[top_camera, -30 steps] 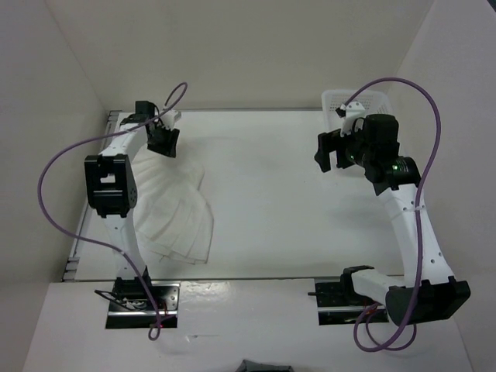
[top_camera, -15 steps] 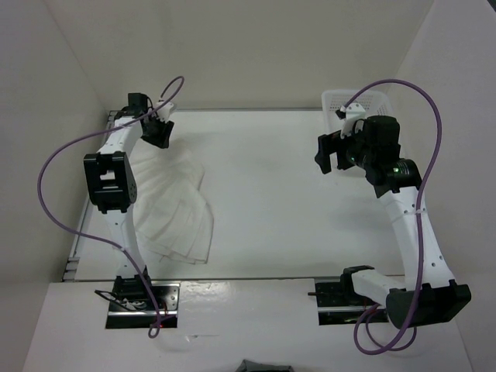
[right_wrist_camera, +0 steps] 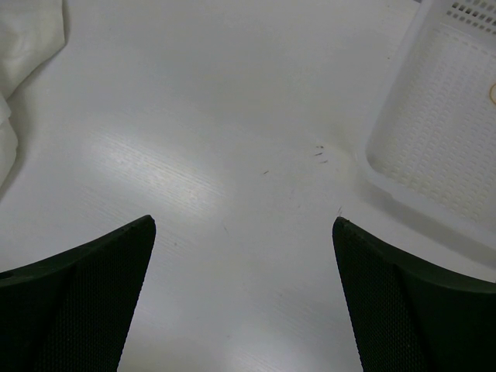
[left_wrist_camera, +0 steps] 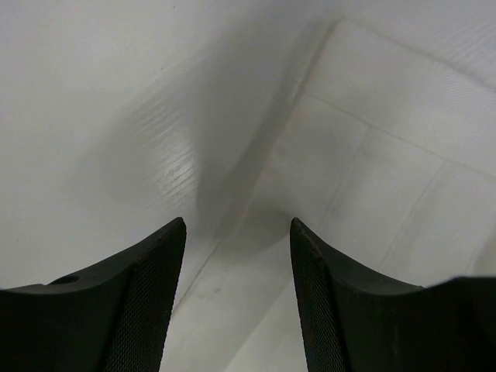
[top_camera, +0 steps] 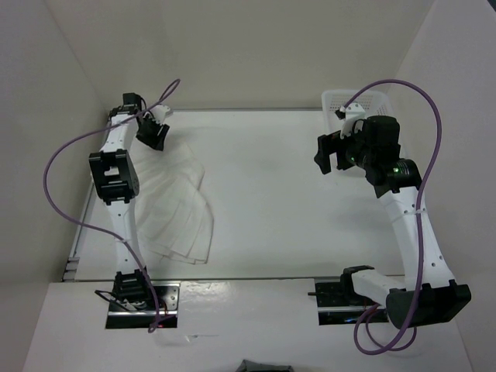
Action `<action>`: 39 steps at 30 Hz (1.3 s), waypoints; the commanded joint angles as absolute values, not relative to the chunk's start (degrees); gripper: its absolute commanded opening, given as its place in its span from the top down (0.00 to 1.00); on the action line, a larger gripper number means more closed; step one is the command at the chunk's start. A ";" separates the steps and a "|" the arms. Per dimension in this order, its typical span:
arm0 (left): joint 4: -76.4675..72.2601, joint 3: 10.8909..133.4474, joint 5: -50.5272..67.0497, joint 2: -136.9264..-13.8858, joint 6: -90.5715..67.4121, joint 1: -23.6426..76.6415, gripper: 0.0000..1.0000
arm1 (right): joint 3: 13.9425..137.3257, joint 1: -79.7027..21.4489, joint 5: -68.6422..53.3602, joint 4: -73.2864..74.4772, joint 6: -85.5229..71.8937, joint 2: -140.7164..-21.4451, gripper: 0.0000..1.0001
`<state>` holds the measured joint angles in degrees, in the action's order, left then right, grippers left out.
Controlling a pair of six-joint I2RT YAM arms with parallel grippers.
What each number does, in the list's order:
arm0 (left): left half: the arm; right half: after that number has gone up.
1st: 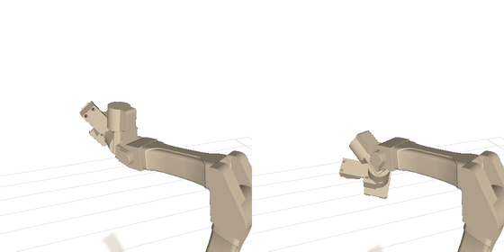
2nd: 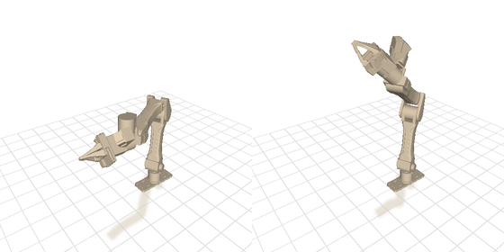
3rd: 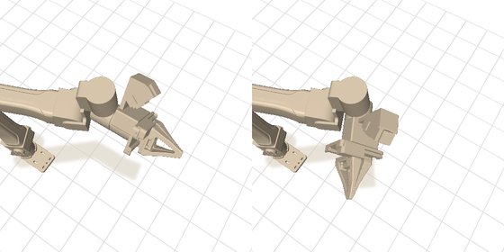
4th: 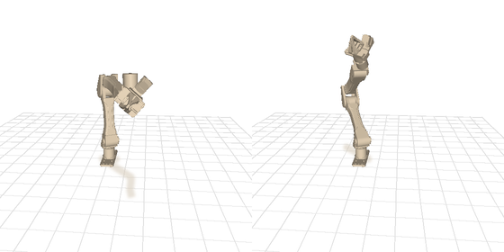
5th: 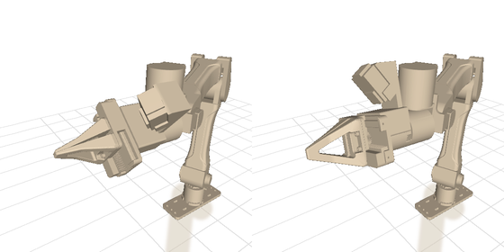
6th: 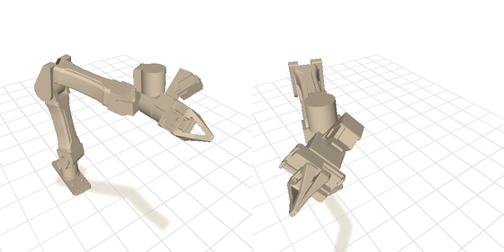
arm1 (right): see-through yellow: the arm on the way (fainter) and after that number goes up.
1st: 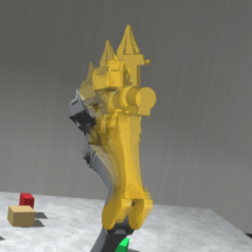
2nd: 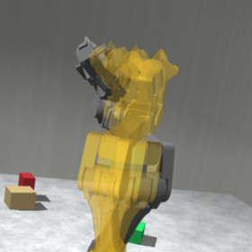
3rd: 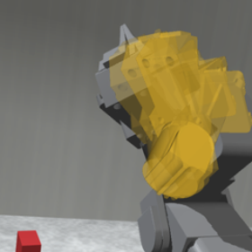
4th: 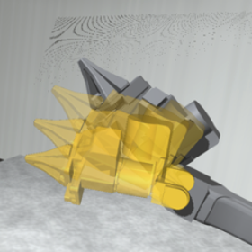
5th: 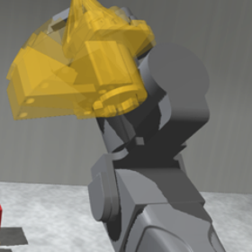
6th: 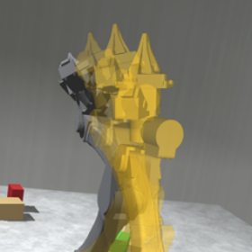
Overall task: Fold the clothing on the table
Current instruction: Flatten the skirt out
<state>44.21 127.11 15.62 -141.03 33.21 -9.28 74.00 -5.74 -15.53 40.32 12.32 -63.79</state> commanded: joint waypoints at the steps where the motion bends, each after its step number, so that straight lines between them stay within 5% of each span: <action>1: 52.90 134.20 22.32 -144.31 37.35 -9.05 0.36 | 74.09 -5.89 -16.26 38.94 12.83 -62.58 0.01; 9: 74.44 159.93 26.03 -159.94 40.62 -8.53 0.36 | 74.09 -5.36 -16.26 38.94 12.30 -62.58 0.01; 13: 74.44 159.96 25.22 -160.75 39.90 -8.00 0.39 | 74.62 -5.36 -16.79 39.46 12.30 -61.44 0.01; 17: 74.44 158.12 24.52 -160.14 38.85 -6.77 0.63 | 74.62 -4.83 -16.79 39.46 12.30 -60.91 0.01; 19: 74.44 154.36 23.91 -157.61 38.85 -5.54 0.97 | 74.62 -4.83 -16.79 39.46 12.30 -60.39 0.01; 20: 74.44 152.42 24.69 -156.02 39.46 -5.54 1.00 | 74.62 -4.83 -16.79 39.46 12.30 -60.38 0.01; 31: 58.45 122.79 25.41 -111.68 29.19 -10.45 1.00 | 73.04 -4.31 -20.47 38.94 12.30 -56.34 0.01; 35: 66.42 129.87 22.94 -106.44 25.23 -13.44 1.00 | 71.90 -3.78 -21.09 38.41 12.30 -54.93 0.01; 39: 74.79 150.27 14.97 -107.15 20.92 -16.52 1.00 | 71.29 -3.78 -21.71 38.41 12.30 -52.83 0.01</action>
